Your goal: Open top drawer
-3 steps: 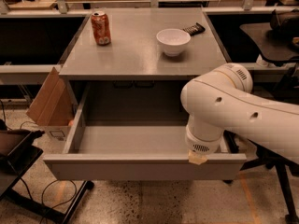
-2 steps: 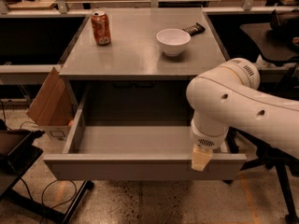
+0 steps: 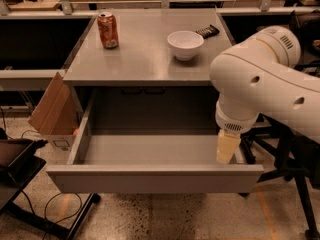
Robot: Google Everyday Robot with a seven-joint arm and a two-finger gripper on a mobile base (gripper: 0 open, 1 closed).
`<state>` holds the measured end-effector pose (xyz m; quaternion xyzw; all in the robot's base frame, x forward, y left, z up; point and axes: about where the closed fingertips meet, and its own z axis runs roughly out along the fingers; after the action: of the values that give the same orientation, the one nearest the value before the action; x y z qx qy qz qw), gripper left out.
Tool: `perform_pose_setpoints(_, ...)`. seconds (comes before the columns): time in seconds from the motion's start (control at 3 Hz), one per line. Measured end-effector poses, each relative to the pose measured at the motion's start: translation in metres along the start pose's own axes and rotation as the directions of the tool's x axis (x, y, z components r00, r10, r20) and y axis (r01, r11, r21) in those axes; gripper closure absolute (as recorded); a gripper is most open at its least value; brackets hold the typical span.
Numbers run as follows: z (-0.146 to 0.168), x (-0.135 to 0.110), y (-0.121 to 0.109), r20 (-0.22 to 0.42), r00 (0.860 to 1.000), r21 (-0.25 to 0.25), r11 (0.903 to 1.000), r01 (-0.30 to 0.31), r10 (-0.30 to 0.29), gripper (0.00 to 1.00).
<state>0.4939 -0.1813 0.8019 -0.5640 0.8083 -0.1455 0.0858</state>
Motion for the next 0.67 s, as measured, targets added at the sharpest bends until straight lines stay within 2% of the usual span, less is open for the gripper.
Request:
perform_pose_setpoints(0.33, 0.021, 0.005, -0.020, 0.024, 0.999, 0.038, 0.9984, 0.042, -0.043, 0.41)
perform_pose_setpoints(0.67, 0.058, -0.008, -0.038, 0.096, 0.990, 0.054, 0.9937, 0.098, -0.102, 0.65)
